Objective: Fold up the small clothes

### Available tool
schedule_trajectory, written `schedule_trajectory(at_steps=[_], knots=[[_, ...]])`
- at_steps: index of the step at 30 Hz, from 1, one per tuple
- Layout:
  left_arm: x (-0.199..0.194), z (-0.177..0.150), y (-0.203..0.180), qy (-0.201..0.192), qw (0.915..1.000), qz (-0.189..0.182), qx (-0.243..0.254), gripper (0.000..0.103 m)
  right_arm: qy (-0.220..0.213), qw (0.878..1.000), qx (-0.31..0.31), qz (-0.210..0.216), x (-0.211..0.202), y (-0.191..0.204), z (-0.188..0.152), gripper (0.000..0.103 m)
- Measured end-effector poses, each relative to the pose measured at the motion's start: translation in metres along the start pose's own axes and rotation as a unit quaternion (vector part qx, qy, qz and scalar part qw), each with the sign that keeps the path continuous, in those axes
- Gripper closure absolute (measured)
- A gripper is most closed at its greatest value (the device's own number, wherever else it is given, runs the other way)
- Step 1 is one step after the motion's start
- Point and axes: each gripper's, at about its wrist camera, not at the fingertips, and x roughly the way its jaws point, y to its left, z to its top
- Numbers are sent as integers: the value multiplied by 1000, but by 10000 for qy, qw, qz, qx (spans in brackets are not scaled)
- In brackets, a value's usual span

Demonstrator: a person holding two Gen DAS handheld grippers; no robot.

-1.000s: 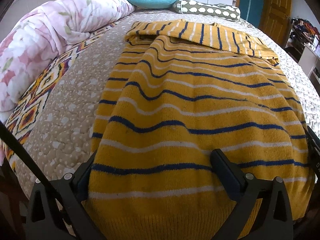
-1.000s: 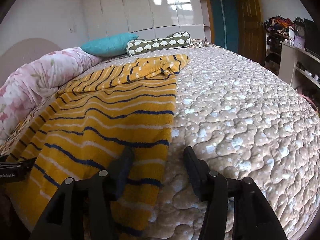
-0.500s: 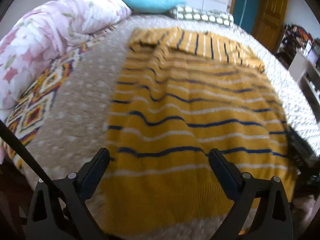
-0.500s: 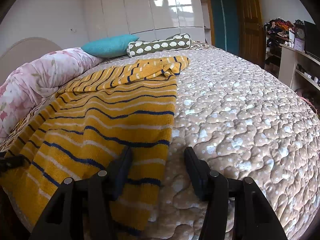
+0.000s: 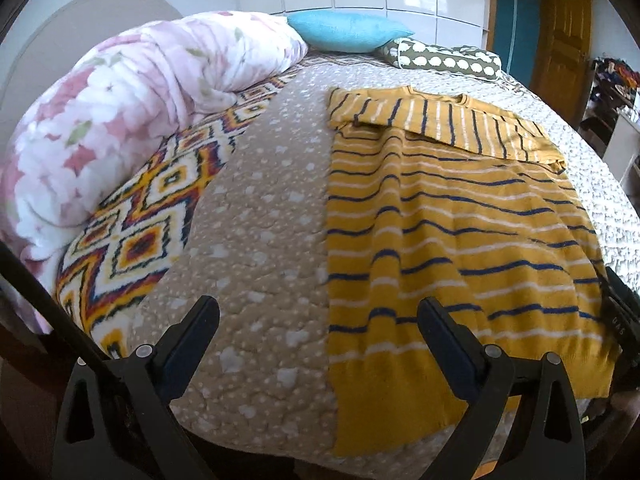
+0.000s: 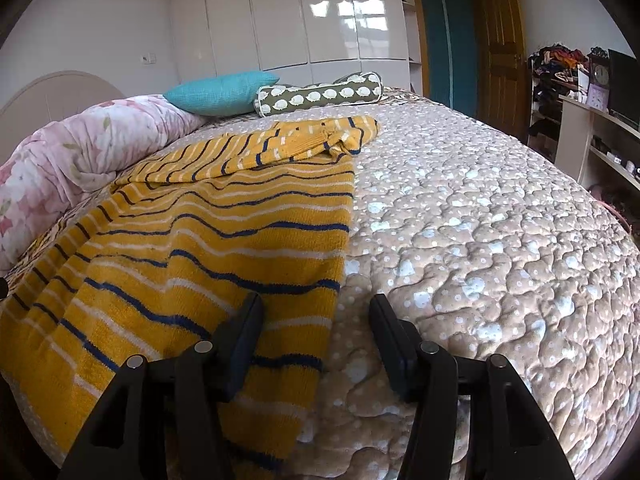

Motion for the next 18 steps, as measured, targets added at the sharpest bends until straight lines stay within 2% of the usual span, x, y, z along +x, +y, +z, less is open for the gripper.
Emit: schedule_trajectory(at_steps=[18], knots=[[30,-12,-4,543,9980,-296,-114,4,-52,10000,-7,-36,-2,2,-2,44]])
